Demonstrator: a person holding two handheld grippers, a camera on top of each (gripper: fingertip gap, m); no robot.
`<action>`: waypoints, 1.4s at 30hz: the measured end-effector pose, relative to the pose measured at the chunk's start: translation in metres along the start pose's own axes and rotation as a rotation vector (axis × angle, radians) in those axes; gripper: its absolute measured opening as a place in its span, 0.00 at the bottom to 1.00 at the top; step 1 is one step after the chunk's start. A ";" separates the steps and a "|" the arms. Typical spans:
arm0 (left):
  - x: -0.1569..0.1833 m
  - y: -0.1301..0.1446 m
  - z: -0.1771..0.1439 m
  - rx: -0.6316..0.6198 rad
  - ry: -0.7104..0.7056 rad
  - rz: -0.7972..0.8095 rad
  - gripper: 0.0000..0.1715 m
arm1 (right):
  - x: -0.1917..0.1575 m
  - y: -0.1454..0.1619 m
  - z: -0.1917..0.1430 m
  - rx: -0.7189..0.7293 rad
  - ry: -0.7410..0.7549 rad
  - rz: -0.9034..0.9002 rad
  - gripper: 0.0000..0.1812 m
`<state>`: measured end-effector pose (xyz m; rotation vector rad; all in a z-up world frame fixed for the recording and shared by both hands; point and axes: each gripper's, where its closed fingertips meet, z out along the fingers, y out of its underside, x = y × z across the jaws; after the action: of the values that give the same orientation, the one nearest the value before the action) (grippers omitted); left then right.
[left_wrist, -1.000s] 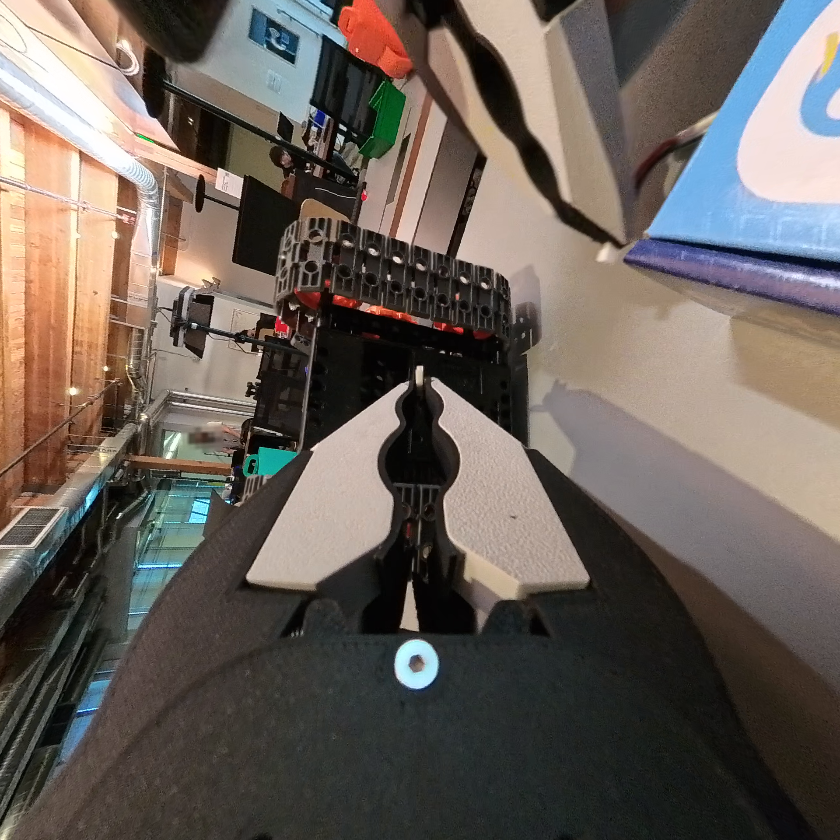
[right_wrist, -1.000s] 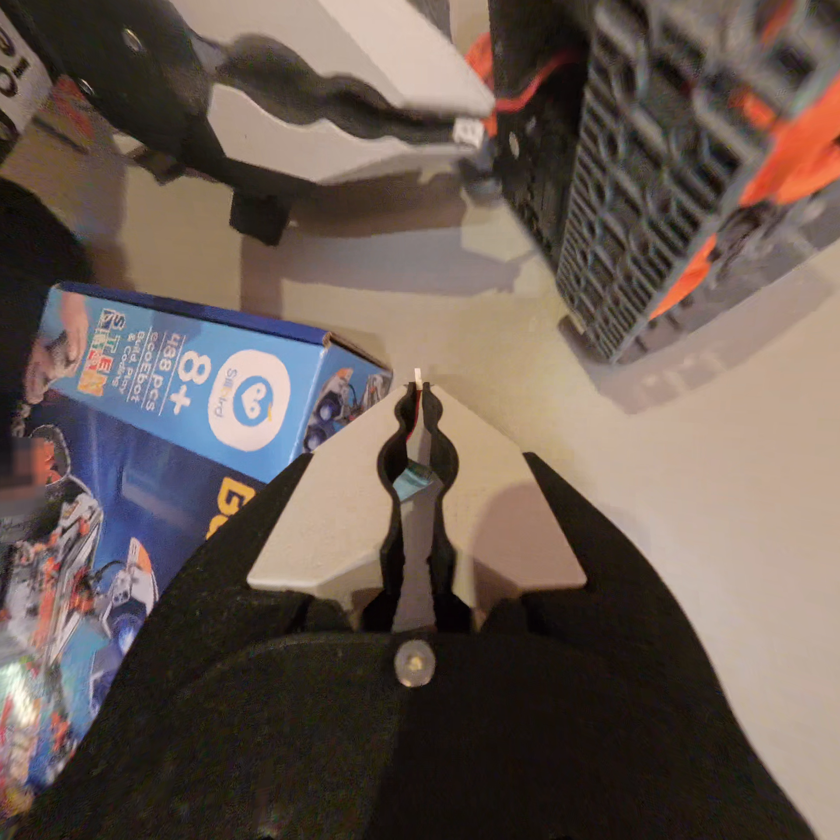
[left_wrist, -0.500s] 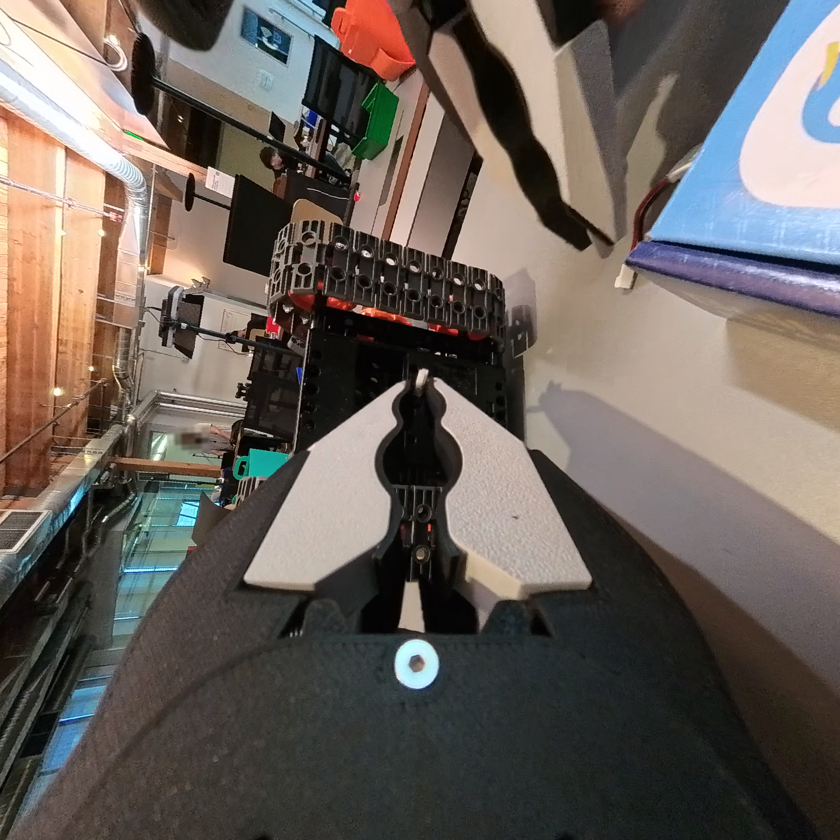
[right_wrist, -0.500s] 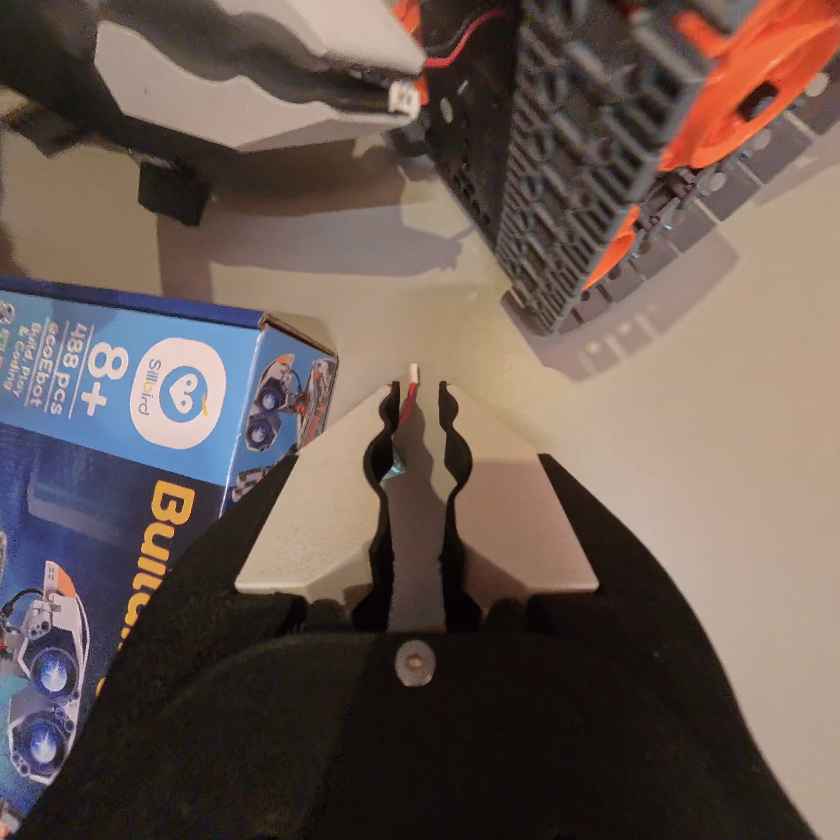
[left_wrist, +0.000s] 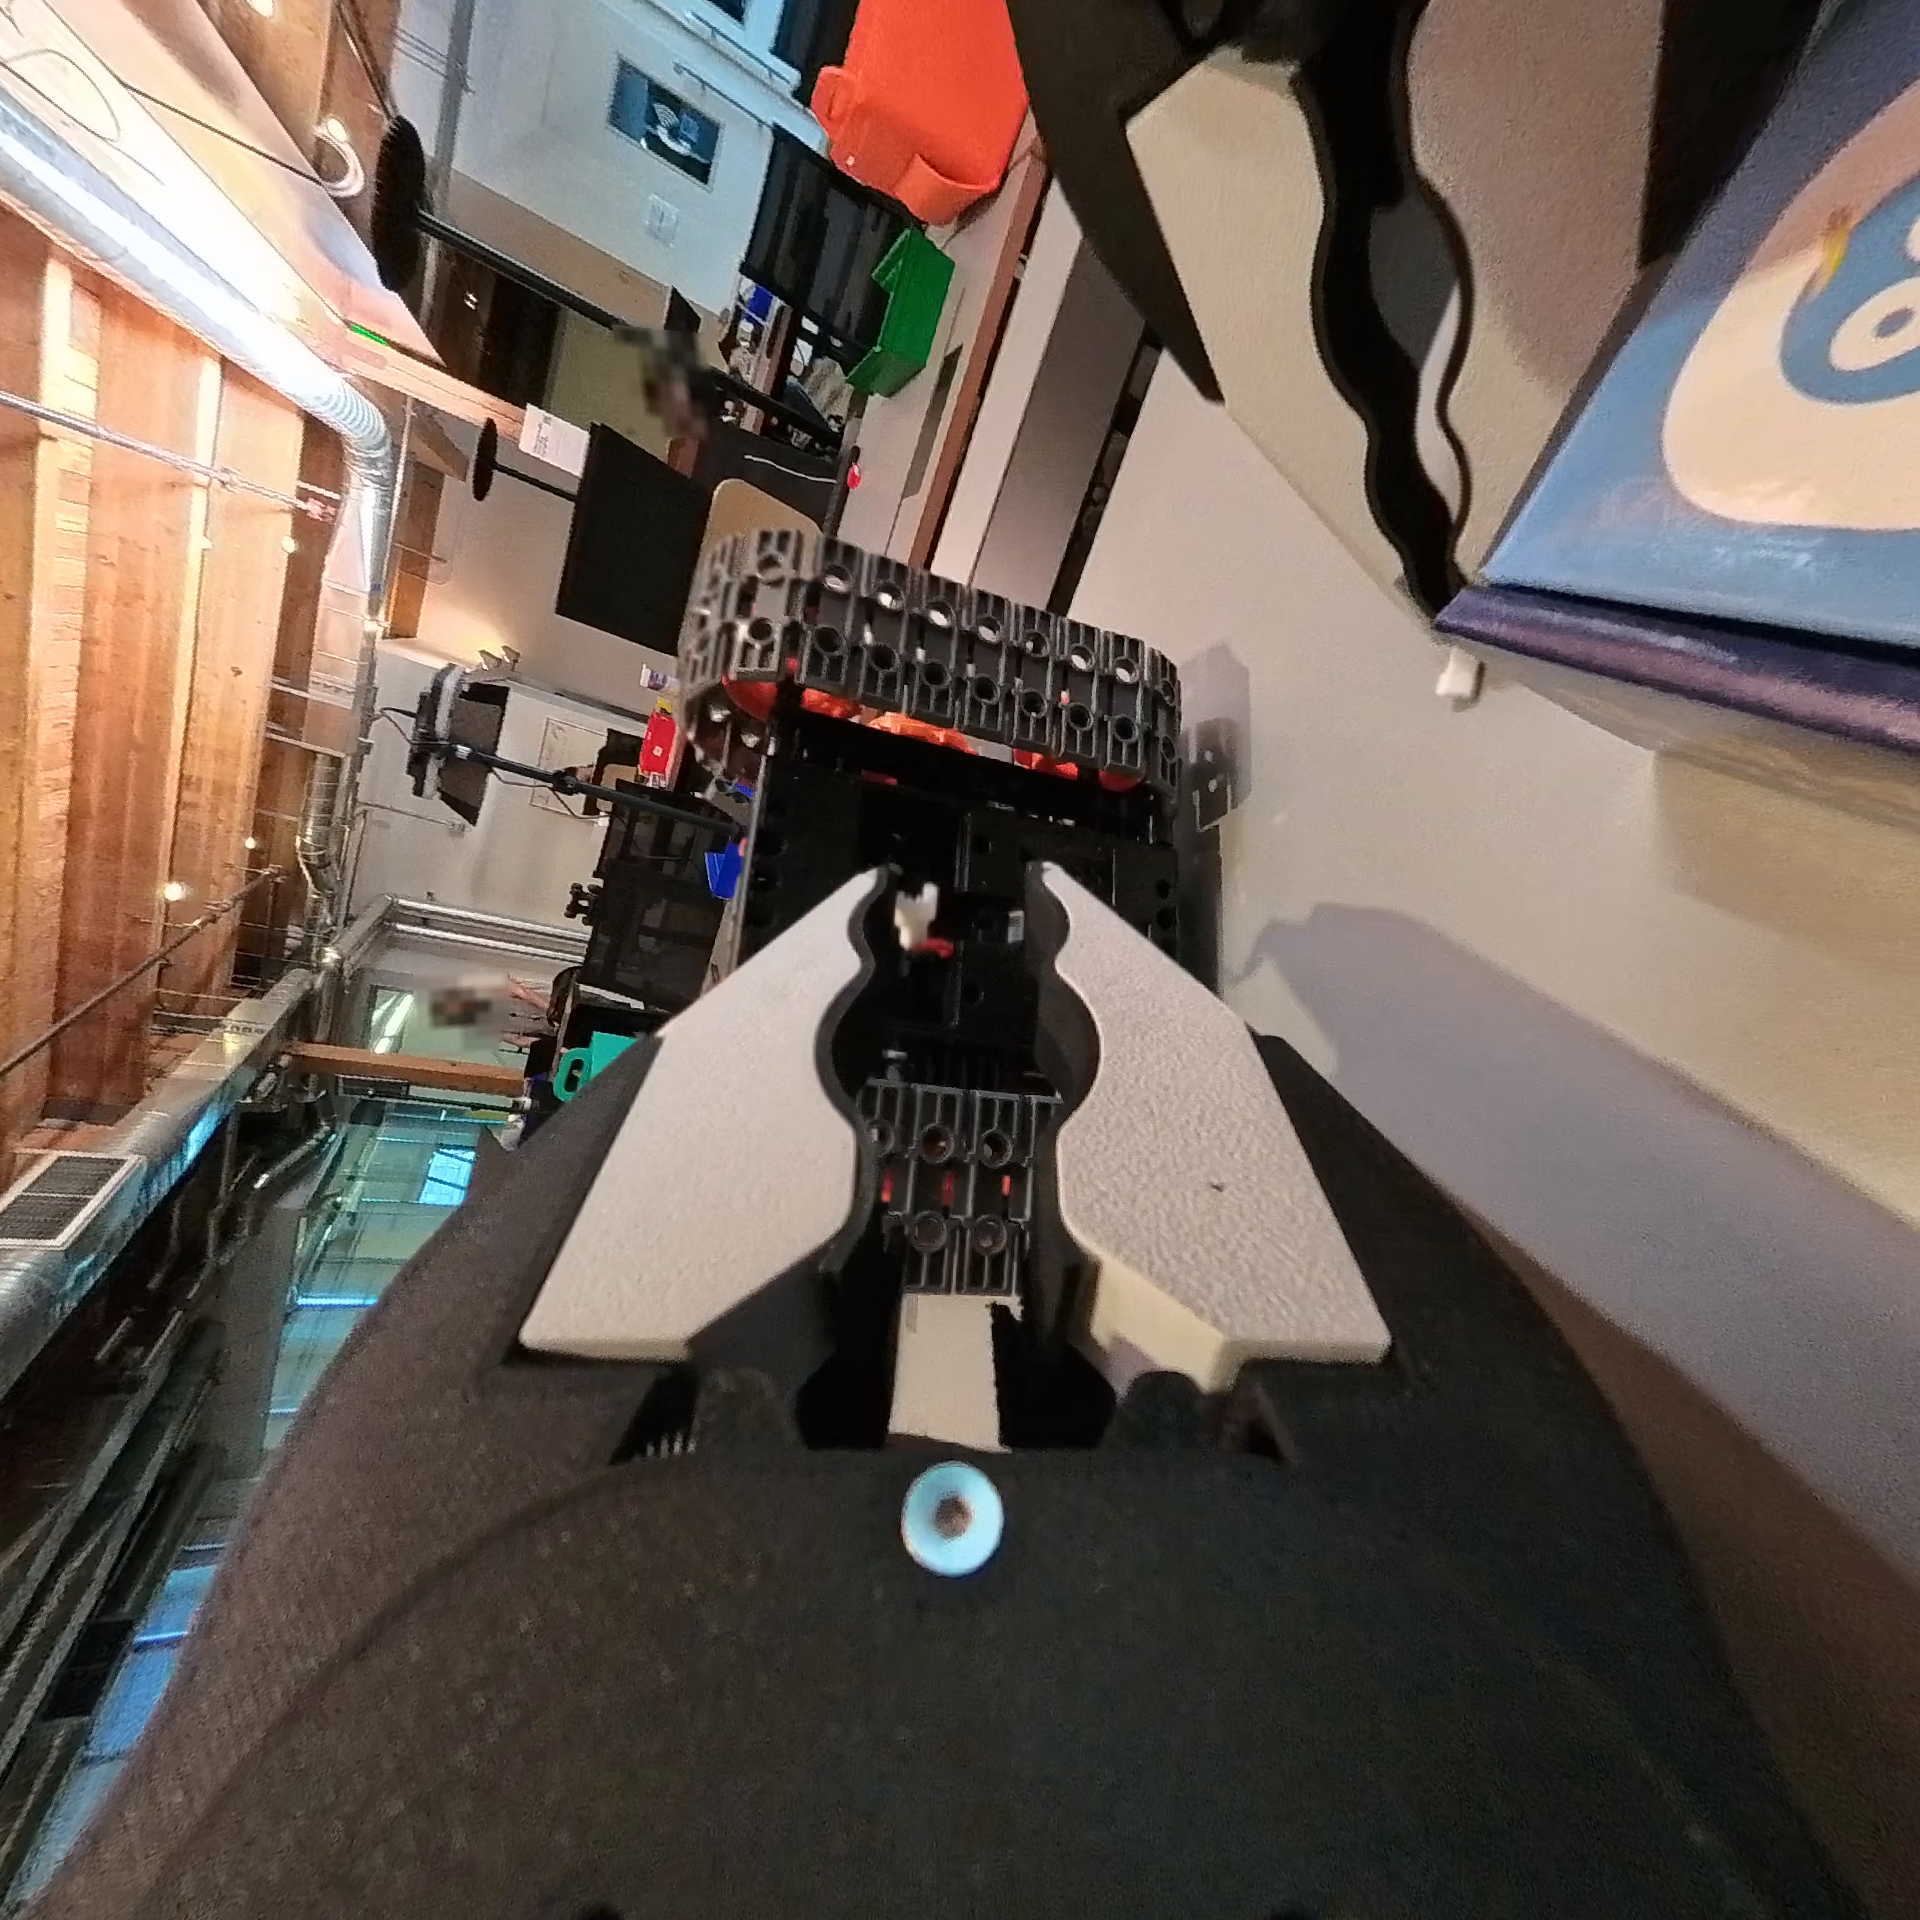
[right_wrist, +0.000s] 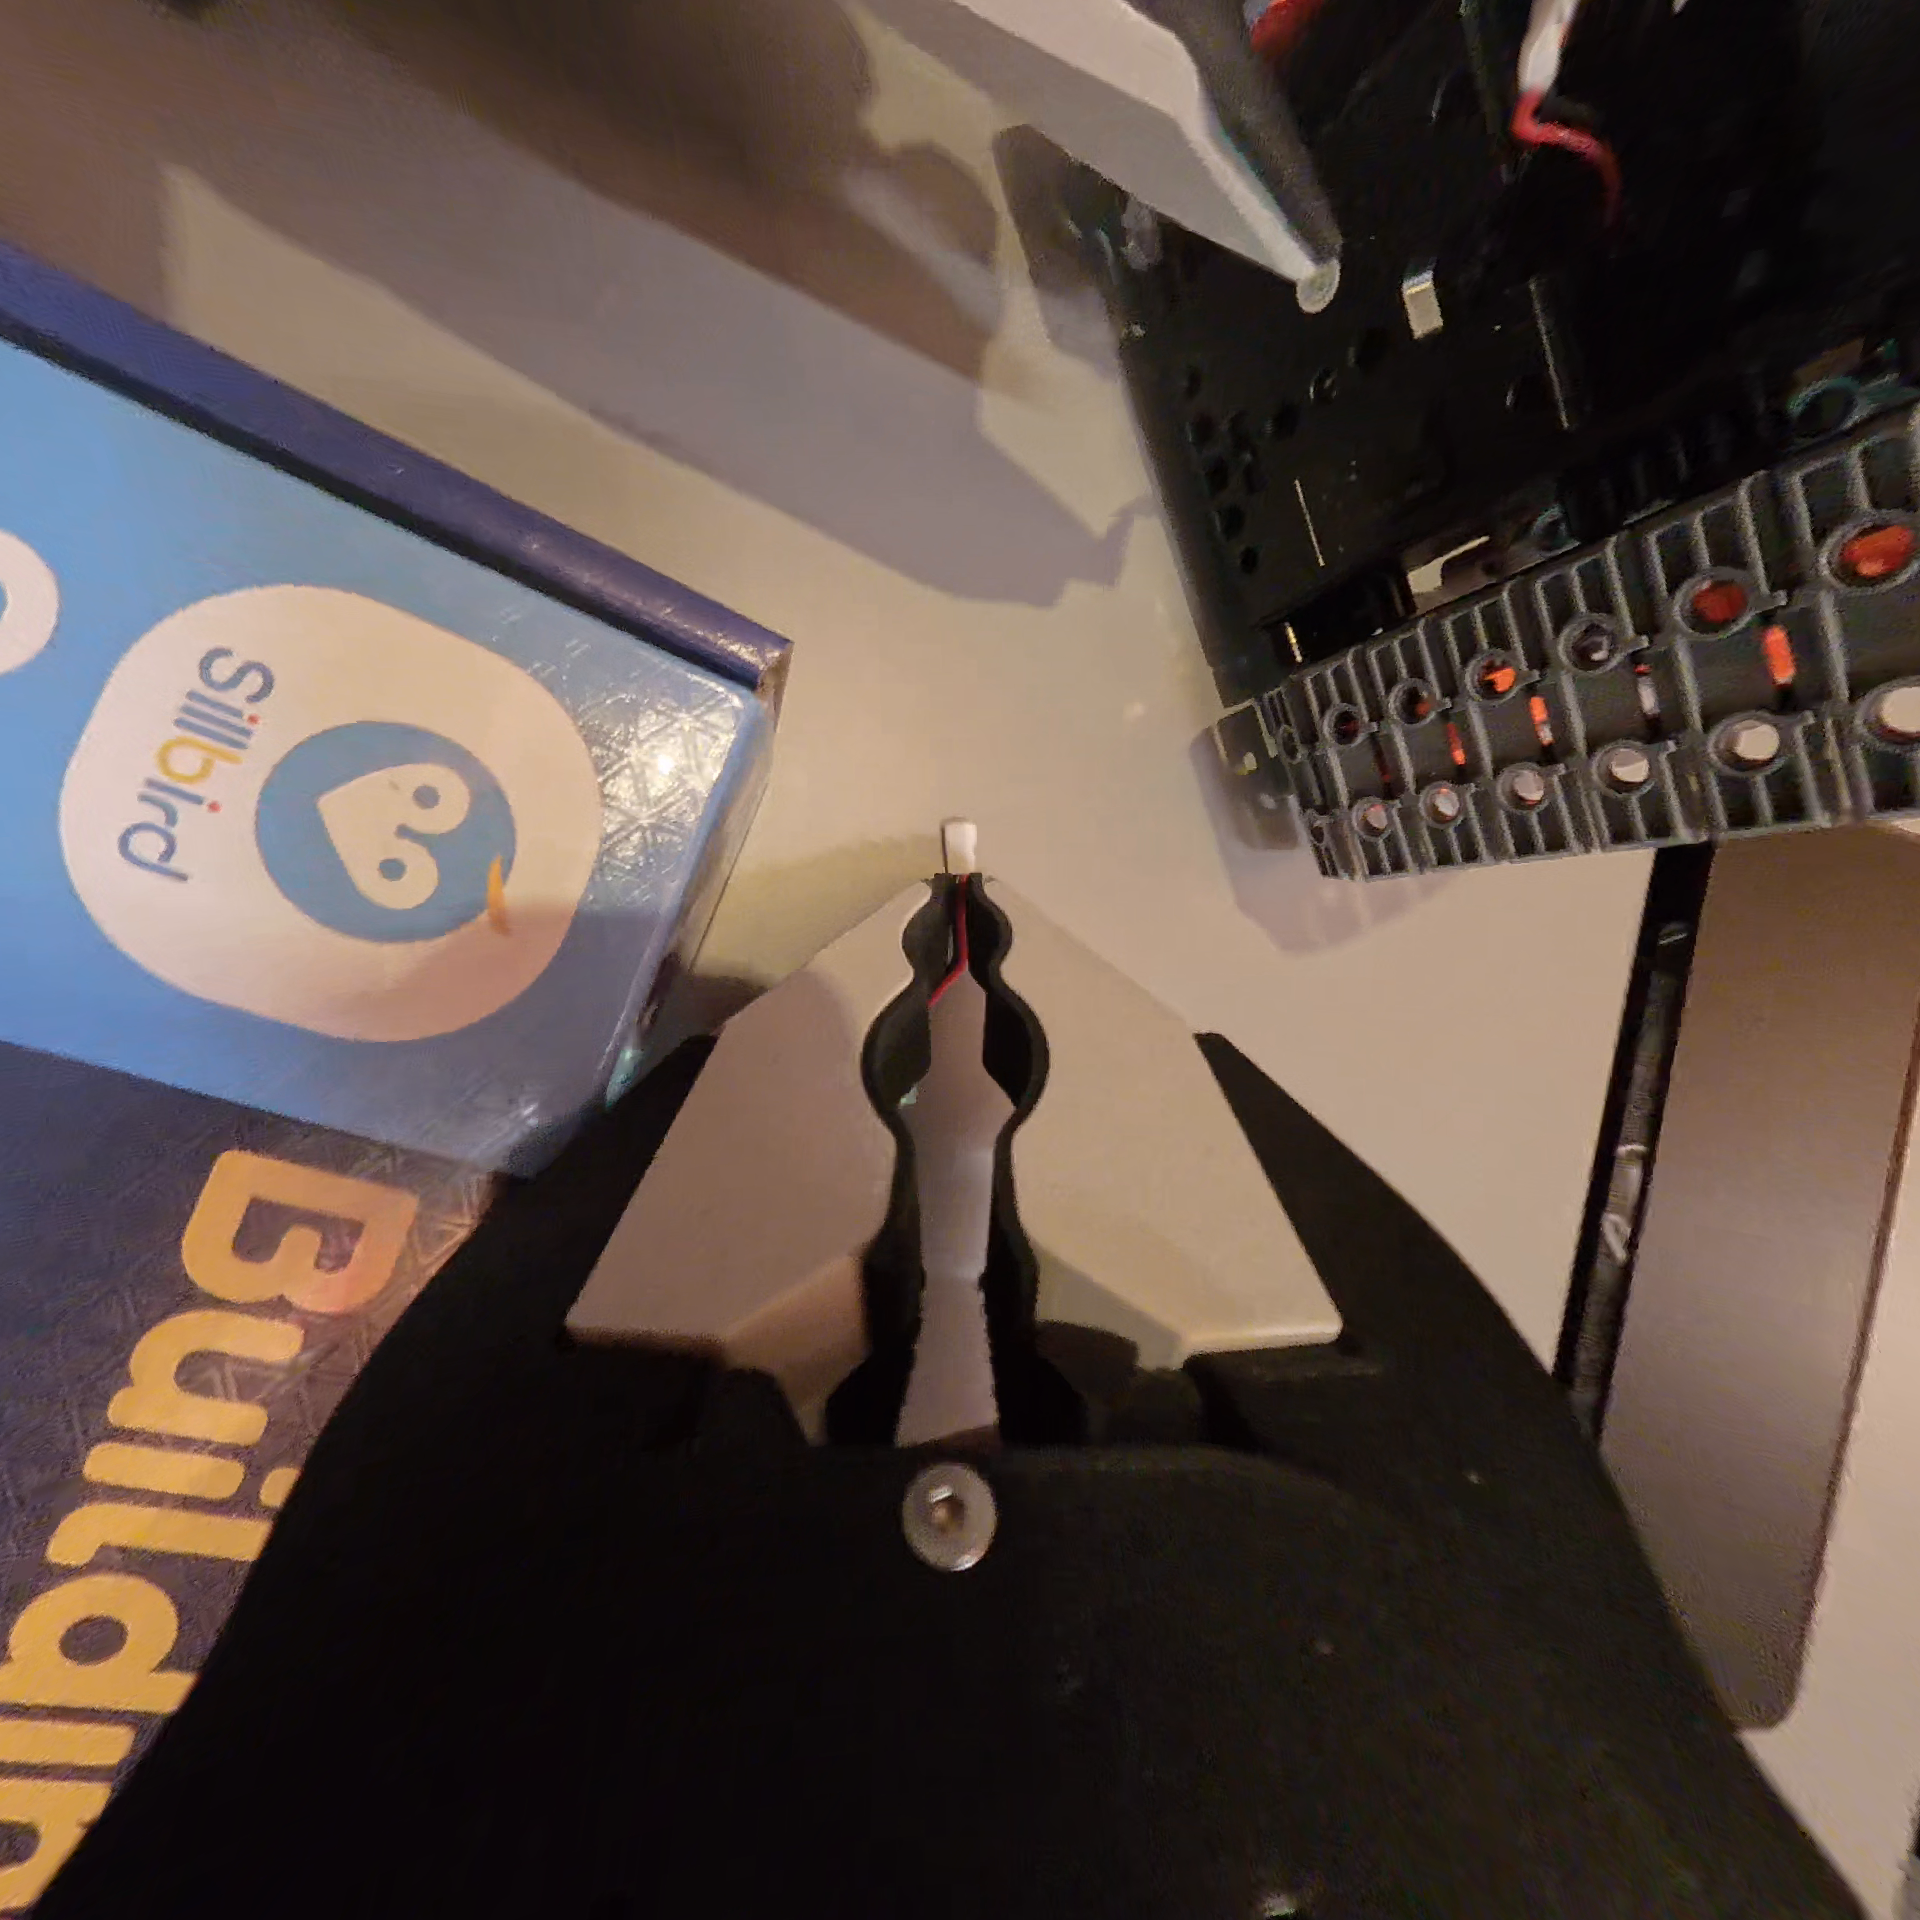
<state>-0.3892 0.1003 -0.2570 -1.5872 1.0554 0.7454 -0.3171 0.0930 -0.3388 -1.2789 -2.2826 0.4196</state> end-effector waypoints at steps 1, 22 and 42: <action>-0.002 -0.002 -0.002 0.010 -0.009 -0.004 0.14 | -0.001 -0.001 0.000 0.013 -0.020 0.030 0.00; 0.039 -0.072 -0.006 0.297 0.204 0.280 0.12 | -0.002 -0.043 -0.070 0.571 -0.950 0.663 0.00; 0.007 -0.083 -0.011 0.284 0.472 -0.315 0.01 | 0.022 -0.059 -0.097 0.580 -0.195 0.207 0.07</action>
<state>-0.3119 0.0938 -0.2259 -1.6613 1.1440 -0.0009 -0.3153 0.0847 -0.2235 -1.1999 -1.9531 1.2221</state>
